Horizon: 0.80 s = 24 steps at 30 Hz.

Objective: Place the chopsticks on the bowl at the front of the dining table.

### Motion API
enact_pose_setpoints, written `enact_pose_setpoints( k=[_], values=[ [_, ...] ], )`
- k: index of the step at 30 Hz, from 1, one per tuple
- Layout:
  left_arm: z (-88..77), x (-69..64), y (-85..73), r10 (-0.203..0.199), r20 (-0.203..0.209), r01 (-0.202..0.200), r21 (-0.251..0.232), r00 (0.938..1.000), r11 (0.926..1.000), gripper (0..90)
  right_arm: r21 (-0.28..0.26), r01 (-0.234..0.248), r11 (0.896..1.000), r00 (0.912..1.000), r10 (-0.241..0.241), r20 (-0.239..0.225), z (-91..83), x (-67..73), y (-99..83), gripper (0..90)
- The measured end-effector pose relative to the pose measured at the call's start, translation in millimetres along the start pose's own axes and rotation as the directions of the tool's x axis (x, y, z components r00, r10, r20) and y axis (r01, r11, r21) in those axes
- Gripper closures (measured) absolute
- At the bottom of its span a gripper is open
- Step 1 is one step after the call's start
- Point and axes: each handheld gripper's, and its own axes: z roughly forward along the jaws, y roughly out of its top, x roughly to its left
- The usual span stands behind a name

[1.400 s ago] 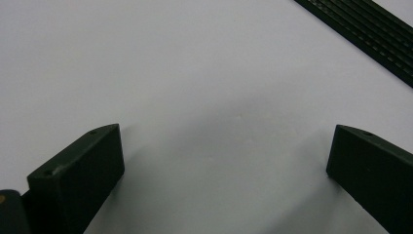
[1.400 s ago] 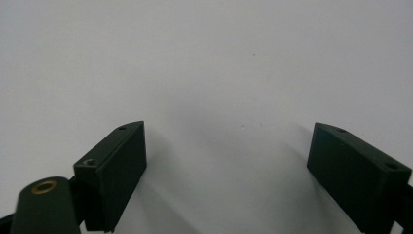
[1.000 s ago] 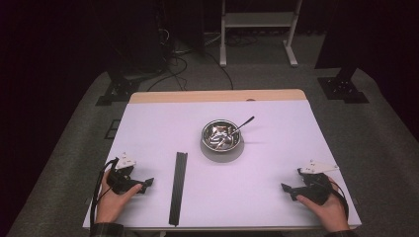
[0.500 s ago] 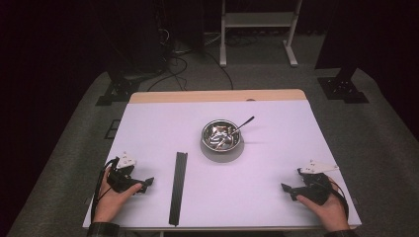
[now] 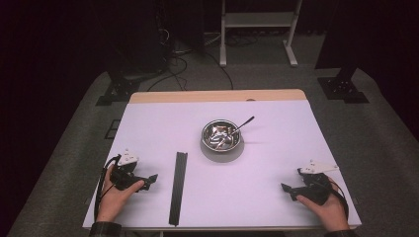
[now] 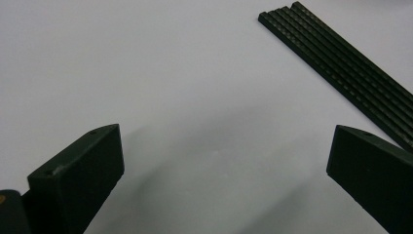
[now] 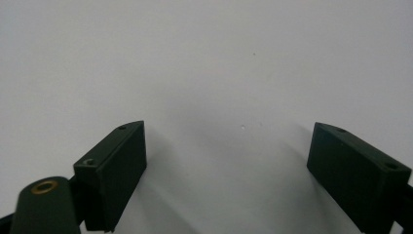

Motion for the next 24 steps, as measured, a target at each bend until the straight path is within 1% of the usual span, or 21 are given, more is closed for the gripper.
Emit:
enact_pose_setpoints(
  k=[1,2,4,6,11,14,17,19,21,24],
  values=[
    [0.5,-1.7,3.4,-0.003,0.0,0.003,-0.006,1.0,1.0,0.0,0.0,0.0,1.0,1.0,0.0,0.0,0.0,0.0,0.0,12.5],
    [0.5,-1.7,3.4,-0.003,0.0,0.003,-0.006,1.0,1.0,0.0,0.0,0.0,1.0,1.0,0.0,0.0,0.0,0.0,0.0,12.5],
    [1.8,-5.1,8.3,0.009,0.002,-0.009,-0.002,1.0,1.0,0.0,0.0,-0.001,1.0,1.0,0.001,0.0,0.0,0.0,0.0,12.5],
    [2.5,-6.7,10.8,0.011,0.0,-0.011,0.0,0.9999,0.9999,0.0,0.0,0.0,1.0,1.0,0.0,0.0,0.0,0.0,0.0,12.5],
    [3.9,-7.1,15.6,-0.009,-0.004,0.009,-0.009,0.9999,0.9999,0.0,0.0,0.0,1.0,1.0,0.0,0.0,0.1,0.0,0.0,12.5],
    [4.5,-8.7,21.5,-0.02,0.01,0.02,-0.024,0.9997,0.9995,0.0,0.0,0.0,1.0,1.0,0.0,0.0,0.1,0.1,0.0,12.5],
    [7.6,-11.3,27.5,0.0,0.011,0.0,-0.034,0.9999,0.9994,0.0,0.0,0.0,1.0,1.0,0.0,0.001,0.1,0.2,0.0,12.5],
    [10.3,-12.4,30.5,0.0,0.014,0.001,-0.04,0.9999,0.9992,0.0,0.0,0.0,1.0,1.0,0.0,0.0,0.1,0.1,0.0,12.5],
    [12.7,-14.0,34.3,0.015,0.004,-0.015,-0.03,0.9999,0.9994,0.0,0.001,0.0,1.0,1.0,0.0,0.0,0.0,0.0,0.1,12.5],
    [15.0,-17.3,40.7,0.016,0.003,-0.016,-0.042,0.9999,0.999,0.0,0.001,0.0,1.0,1.0,0.0,0.0,0.0,0.0,0.1,12.5]
  ],
)
